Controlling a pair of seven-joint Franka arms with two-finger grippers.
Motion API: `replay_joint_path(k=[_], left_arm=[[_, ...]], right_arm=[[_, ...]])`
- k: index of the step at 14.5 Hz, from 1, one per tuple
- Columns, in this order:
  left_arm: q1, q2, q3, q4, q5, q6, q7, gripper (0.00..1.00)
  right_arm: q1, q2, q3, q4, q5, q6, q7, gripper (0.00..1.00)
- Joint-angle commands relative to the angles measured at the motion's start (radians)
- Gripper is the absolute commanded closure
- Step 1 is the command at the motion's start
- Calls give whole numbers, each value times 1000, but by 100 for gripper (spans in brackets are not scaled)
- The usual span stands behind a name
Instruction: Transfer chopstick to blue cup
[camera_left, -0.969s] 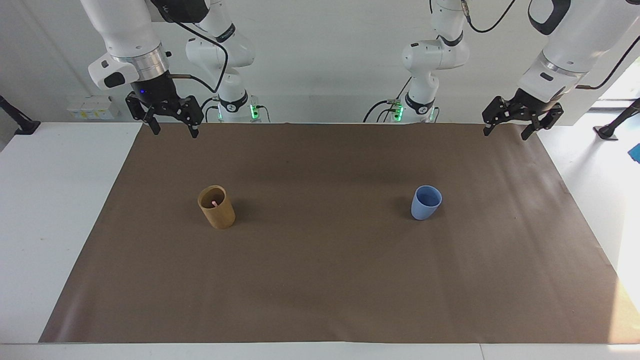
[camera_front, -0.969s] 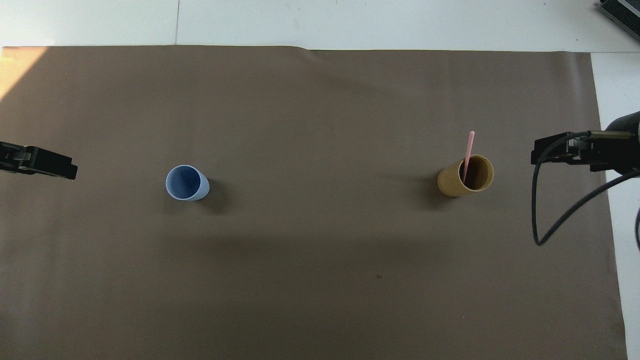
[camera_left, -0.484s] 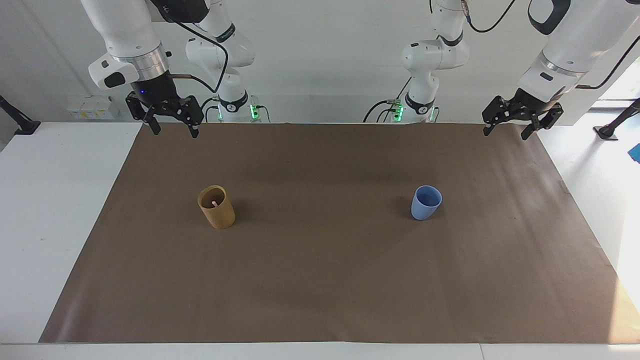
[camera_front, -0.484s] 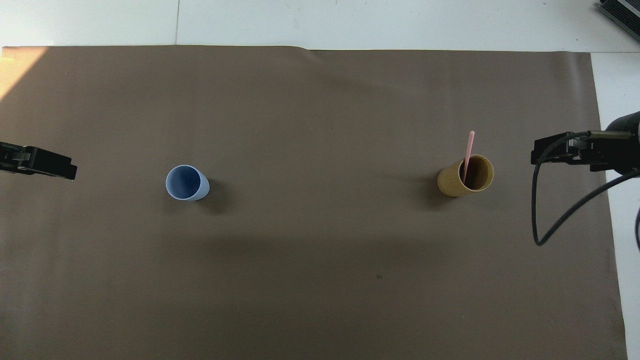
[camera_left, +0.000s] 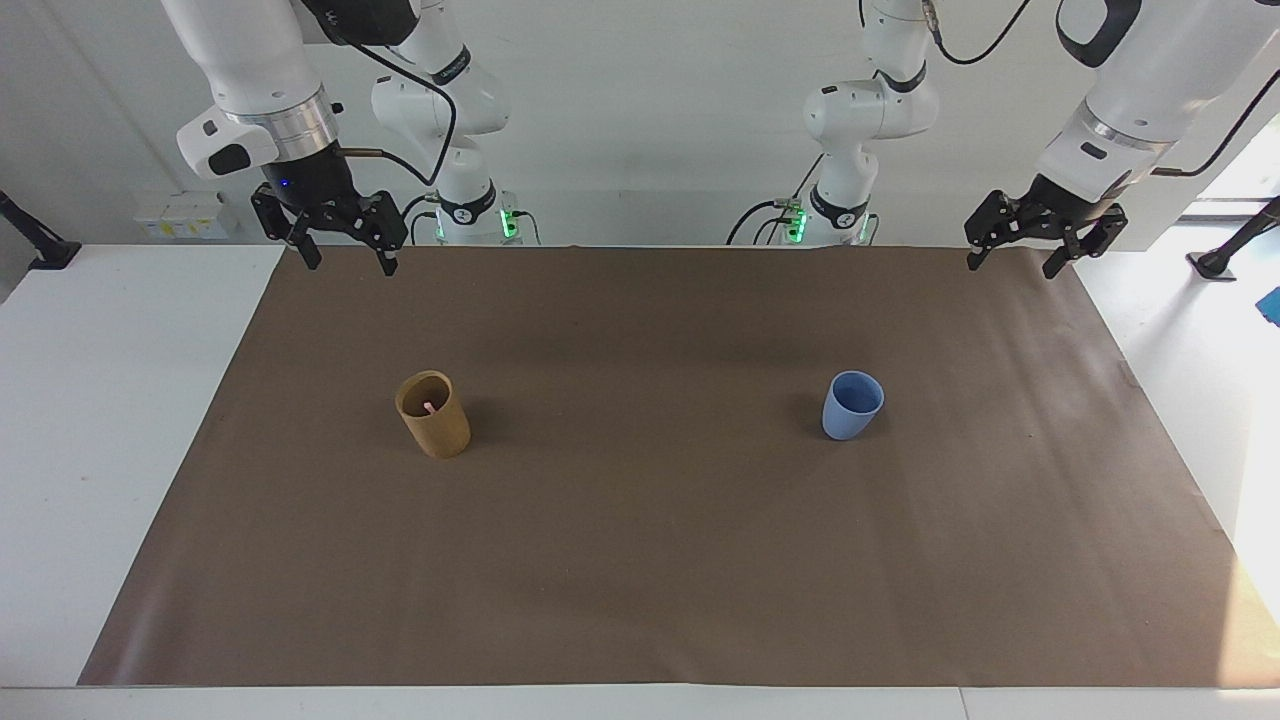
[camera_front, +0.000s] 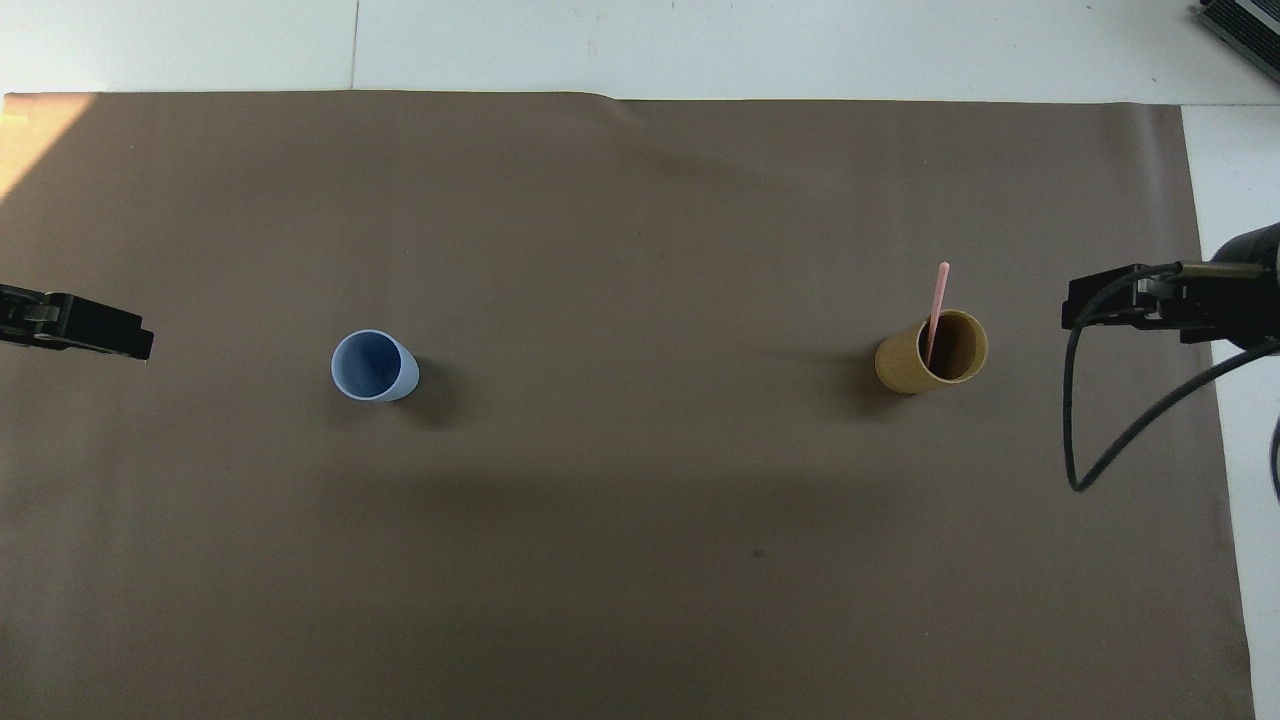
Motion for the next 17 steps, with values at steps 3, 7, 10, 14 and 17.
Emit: replay_joint_path(k=[3,7,10,14,17], left_arm=[[-10,-34,7,-52,-4,10,-7,0],[-36,-29,4,-119,-7,89,-40,0],[-81,-31,4,-224,-7,197,-155,0],[-98,-14,4,-339,-10,336,-273,0],[-110,2,4,-437,-13,442,-304,0]], right_arm=[[-12,-23,7,-27,25,9,-22,0],[-12,-23,7,-31,25,9,-22,0],[-13,-23,7,-31,25,8,-24,0],[-12,-23,7,-31,25,8,-24,0],[-13,-23,7,-31,25,9,-22,0]])
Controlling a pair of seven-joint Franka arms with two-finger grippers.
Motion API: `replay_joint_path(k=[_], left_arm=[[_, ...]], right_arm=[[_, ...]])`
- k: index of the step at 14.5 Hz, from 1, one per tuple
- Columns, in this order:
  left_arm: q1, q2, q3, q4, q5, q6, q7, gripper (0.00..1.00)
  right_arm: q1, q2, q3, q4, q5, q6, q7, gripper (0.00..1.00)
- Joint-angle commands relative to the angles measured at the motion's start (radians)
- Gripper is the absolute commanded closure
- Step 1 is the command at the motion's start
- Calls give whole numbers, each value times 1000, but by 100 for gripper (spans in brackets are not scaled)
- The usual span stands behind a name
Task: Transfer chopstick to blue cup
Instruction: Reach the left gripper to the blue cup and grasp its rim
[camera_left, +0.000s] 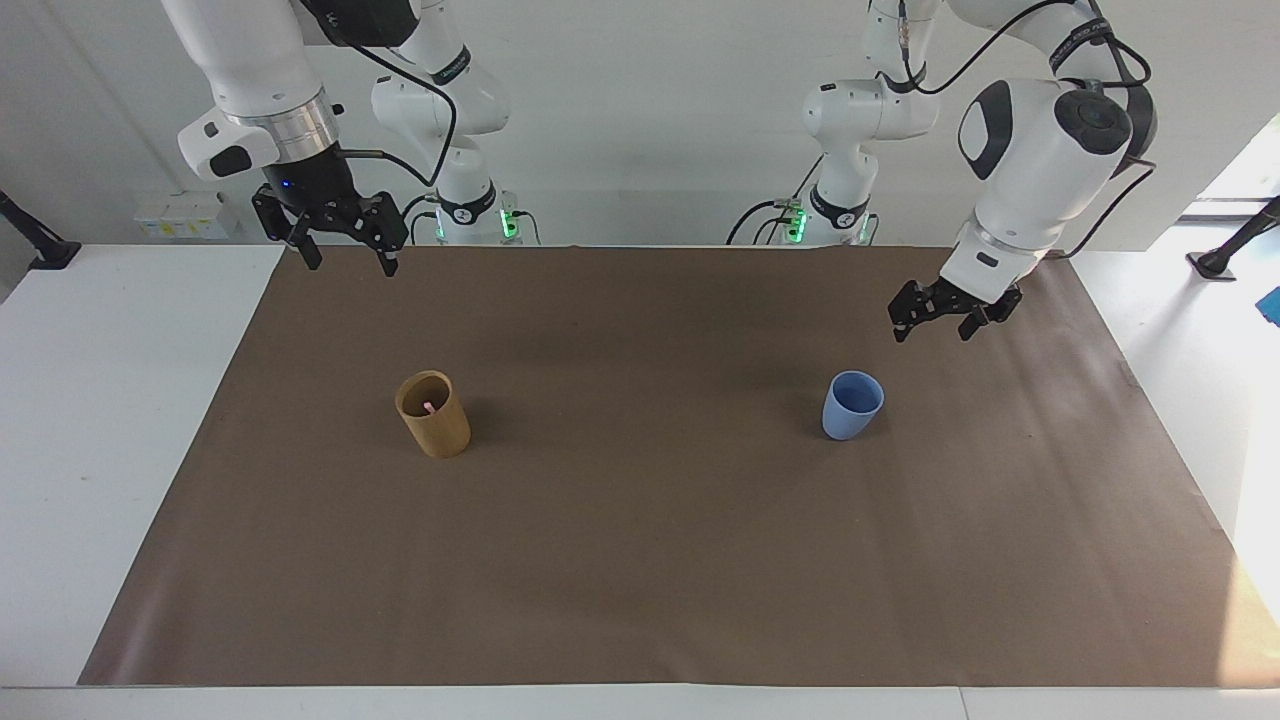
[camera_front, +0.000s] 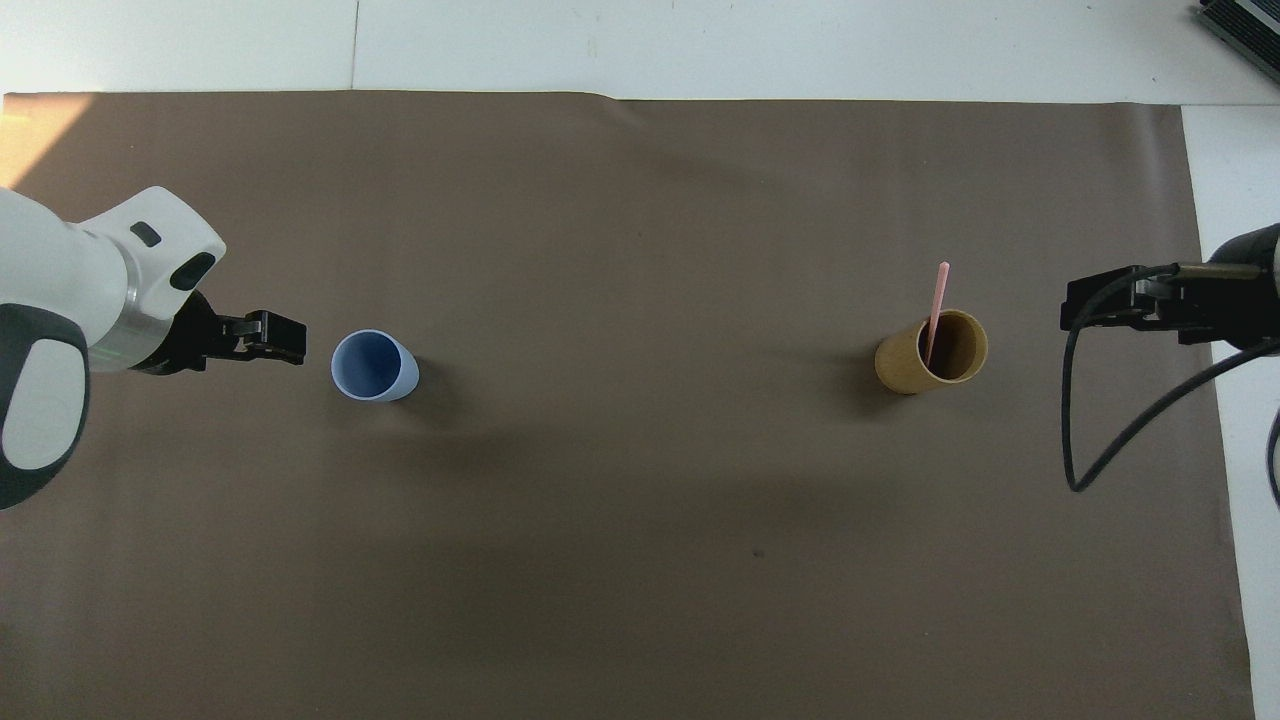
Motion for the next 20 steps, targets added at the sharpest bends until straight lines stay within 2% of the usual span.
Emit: replay_joint_path(k=[1,4,10,11,12,13,17,20], left_arm=[[-21,-1,12,-102,-12,106,-77,0],[-55,44,13,-168,-12,234,-154,0],[-55,127,13,-179,-12,323,-165,1],[-55,124,13,-185,-12,322,-165,42],[-55,121,13,-192,-12,315,-156,88],[-55,119,13,-193,-12,314,-145,100],[-58,124,15,-181,-3,309,-112,100],[-71,116,16,-121,12,271,-119,100]], right_arm=[[-13,-23,7,-27,25,9,-21,0],[-13,-23,7,-27,25,9,-21,0],[-13,-23,7,-28,25,9,-21,0],[-13,-23,7,-28,25,9,-21,0],[-13,-23,7,-28,25,9,-21,0],[-13,-23,7,-27,25,9,-21,0],[-13,-23,7,-28,25,9,-23,0],[-18,-23,7,-28,25,38,-23,0]])
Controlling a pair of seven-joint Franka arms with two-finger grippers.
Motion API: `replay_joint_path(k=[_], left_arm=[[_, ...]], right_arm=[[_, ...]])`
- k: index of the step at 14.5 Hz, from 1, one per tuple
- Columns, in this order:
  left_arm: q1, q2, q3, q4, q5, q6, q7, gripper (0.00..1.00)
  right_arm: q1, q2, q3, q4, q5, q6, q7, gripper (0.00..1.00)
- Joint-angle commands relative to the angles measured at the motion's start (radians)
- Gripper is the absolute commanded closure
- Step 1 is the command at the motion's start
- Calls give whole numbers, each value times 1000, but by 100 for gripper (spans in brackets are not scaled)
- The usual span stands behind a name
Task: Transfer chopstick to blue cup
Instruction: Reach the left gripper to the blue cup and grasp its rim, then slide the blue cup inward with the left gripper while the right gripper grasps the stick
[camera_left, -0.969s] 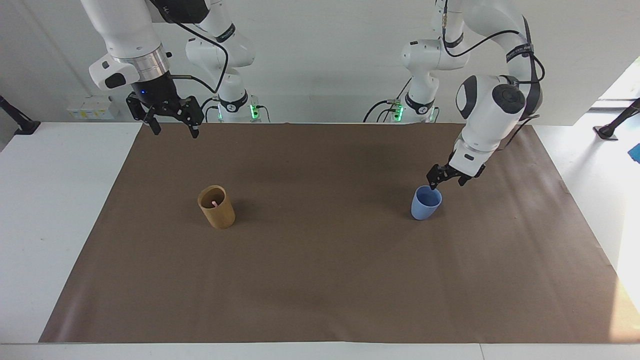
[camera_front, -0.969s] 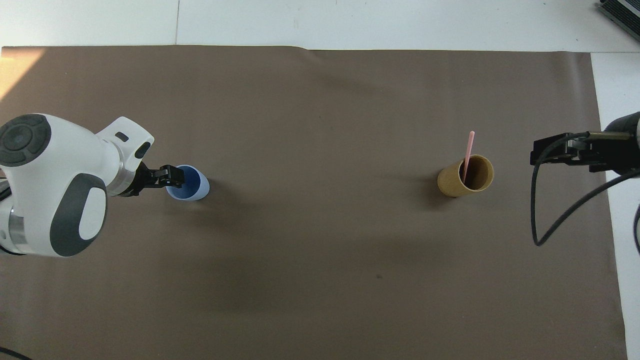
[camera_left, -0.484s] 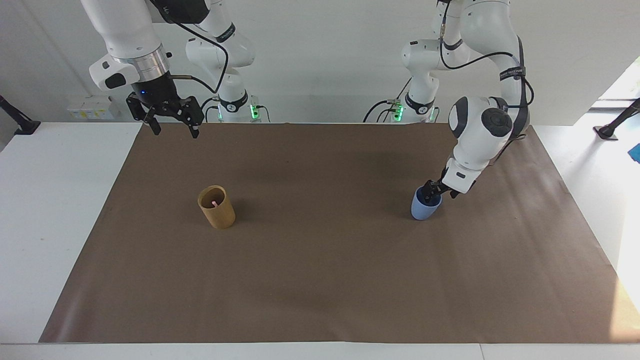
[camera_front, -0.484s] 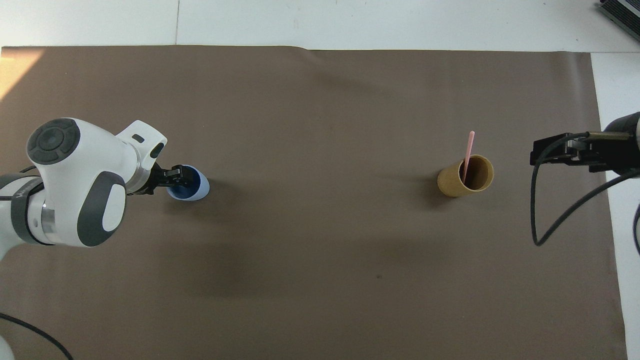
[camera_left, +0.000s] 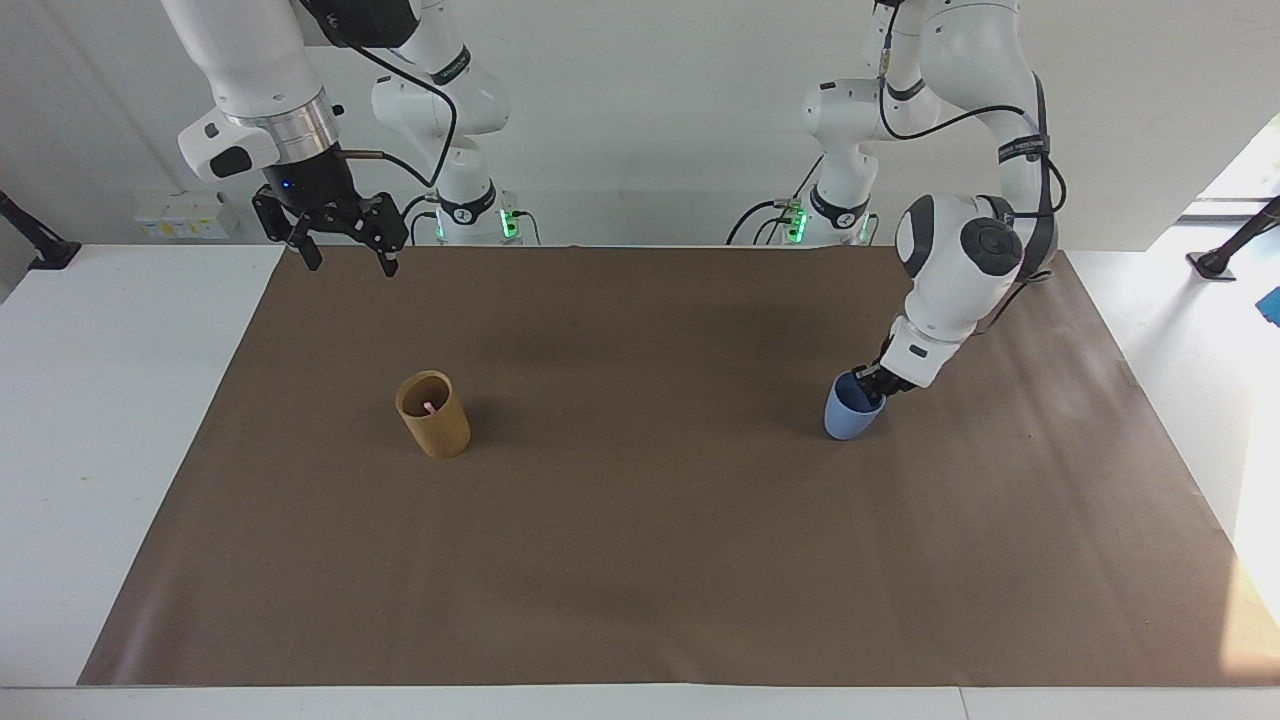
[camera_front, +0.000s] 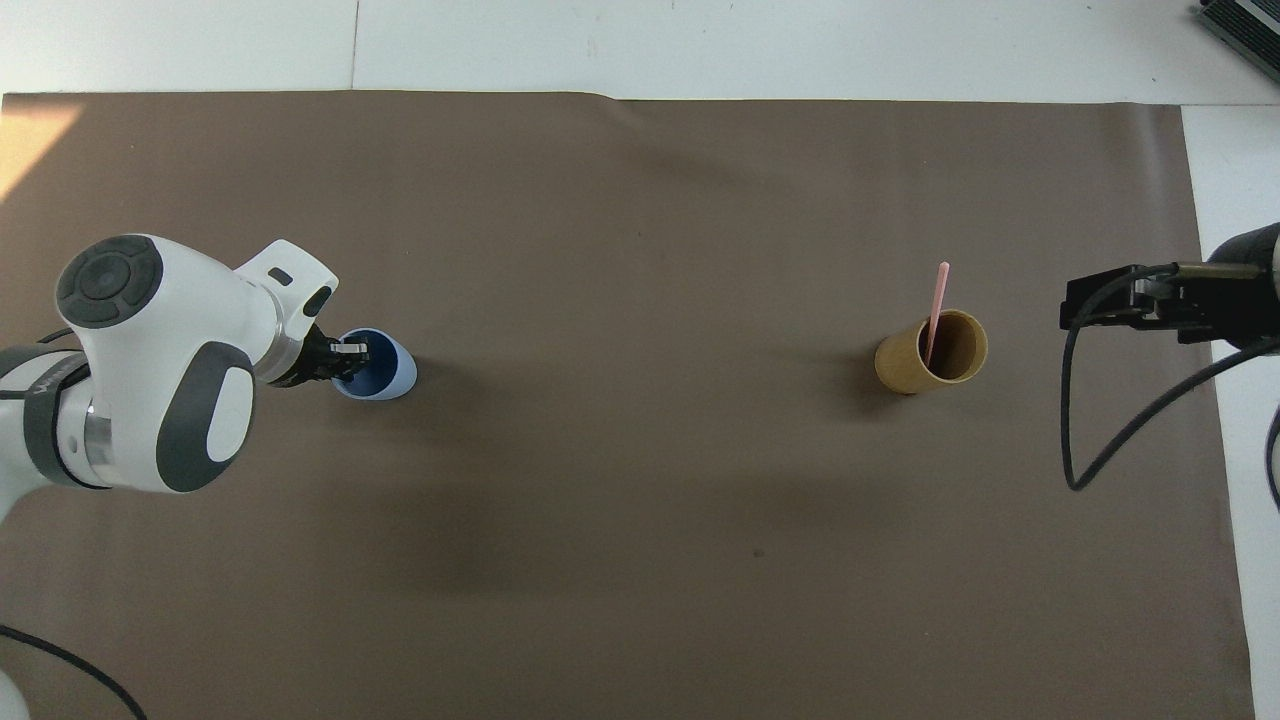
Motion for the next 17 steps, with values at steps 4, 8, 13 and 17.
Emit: replay_joint_path(k=[4,8,13,17], left_arm=[[-148,29,15,265,121,-243,-139,100],[-283,83,12,367,110,-270,-220,100],[-433,243,12,492,106,-224,-388,100],[-484,298,13,485,116,-159,-428,100]], right_arm=[[-18,-20,7,-30,25,55,-21,0],[-7,6,11,-25,22,101,-21,0],[19,93,18,-27,19,212,-21,0],[53,141,16,-99,10,368,-124,0]])
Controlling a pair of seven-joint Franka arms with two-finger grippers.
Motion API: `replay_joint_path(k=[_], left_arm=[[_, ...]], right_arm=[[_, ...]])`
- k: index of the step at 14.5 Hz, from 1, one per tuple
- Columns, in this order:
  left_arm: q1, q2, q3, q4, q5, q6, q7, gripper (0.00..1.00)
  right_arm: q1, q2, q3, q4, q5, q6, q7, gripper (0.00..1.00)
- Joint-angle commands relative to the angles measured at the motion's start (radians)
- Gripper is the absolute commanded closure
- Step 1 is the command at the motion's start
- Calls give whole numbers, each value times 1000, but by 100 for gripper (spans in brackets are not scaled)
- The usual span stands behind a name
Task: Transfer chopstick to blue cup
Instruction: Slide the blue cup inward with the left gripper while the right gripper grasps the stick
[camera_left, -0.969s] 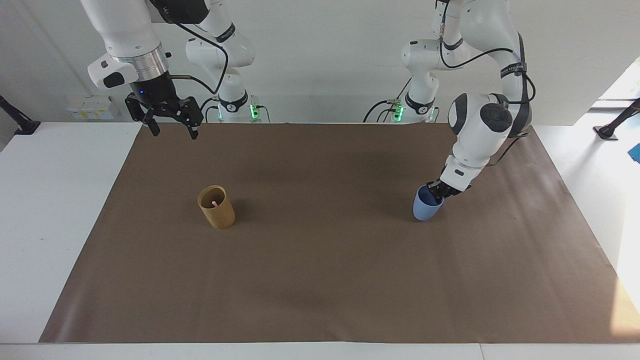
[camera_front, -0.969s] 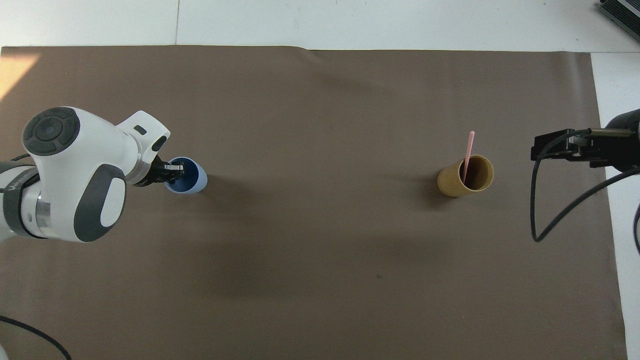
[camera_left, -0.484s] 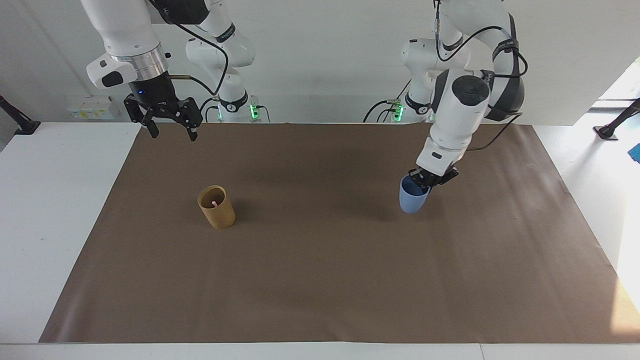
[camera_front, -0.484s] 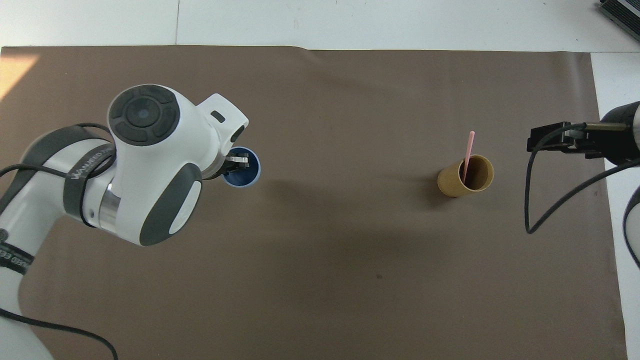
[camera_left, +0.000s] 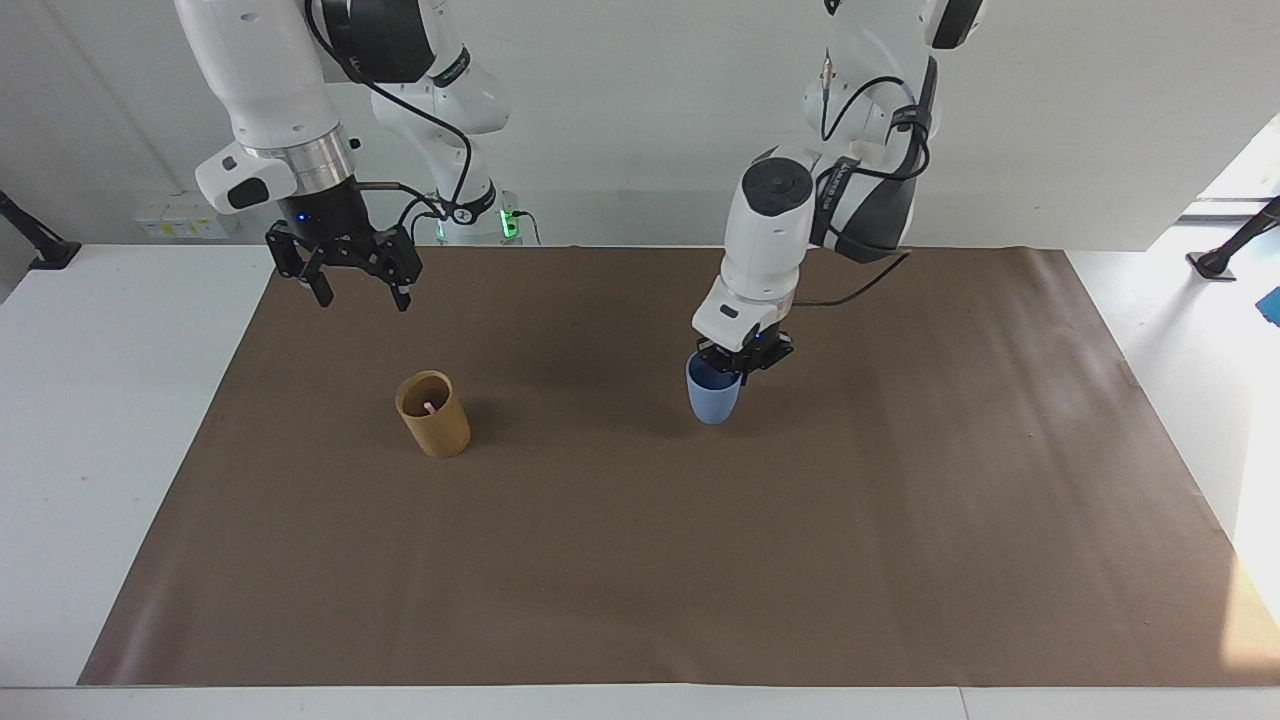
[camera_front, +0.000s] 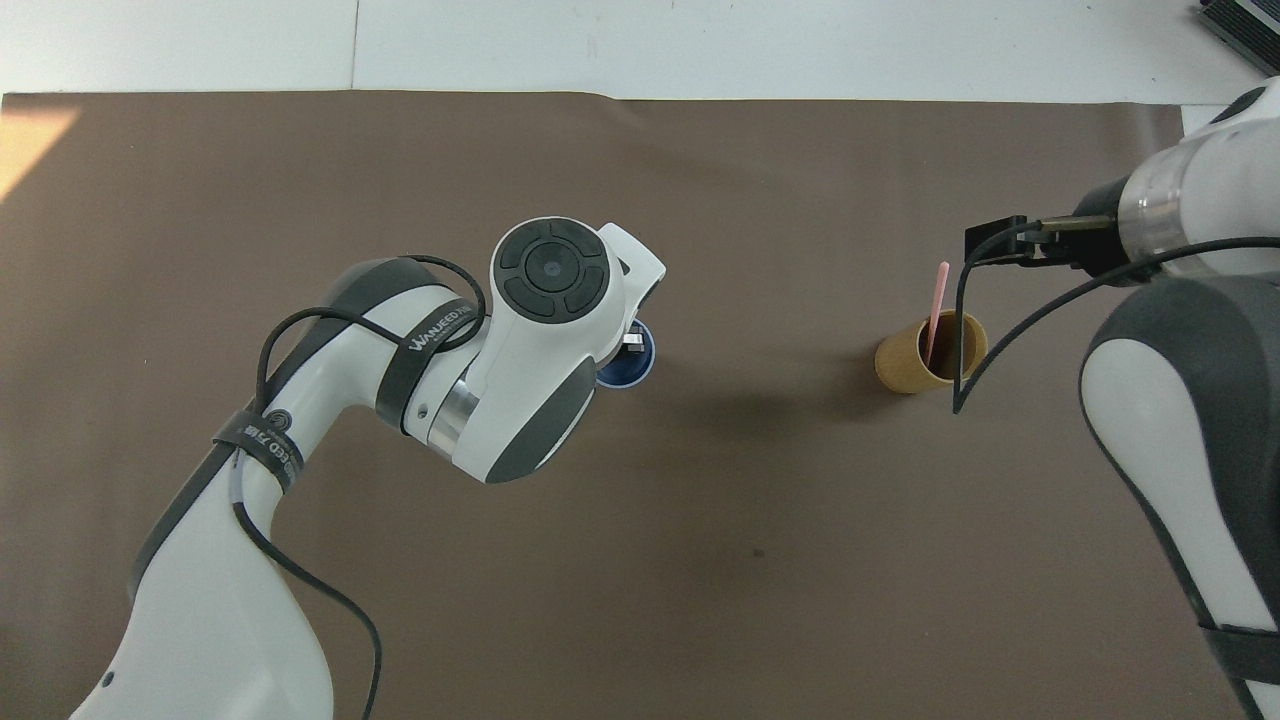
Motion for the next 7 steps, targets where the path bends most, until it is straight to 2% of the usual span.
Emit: replay_joint_path(k=[1,4,7], left_arm=[[-31,31,18,17,16,14,-19,100],[-31,31,17,5,16,33,-18,100],[-8,33,18,-10,17,103,-16,100]], right_arm=[[-1,10,2,-82,9,107,-66,0],[-8,18,1,-199,2,215,-158,2],[-11,10,1,-254,2,257,-192,31]])
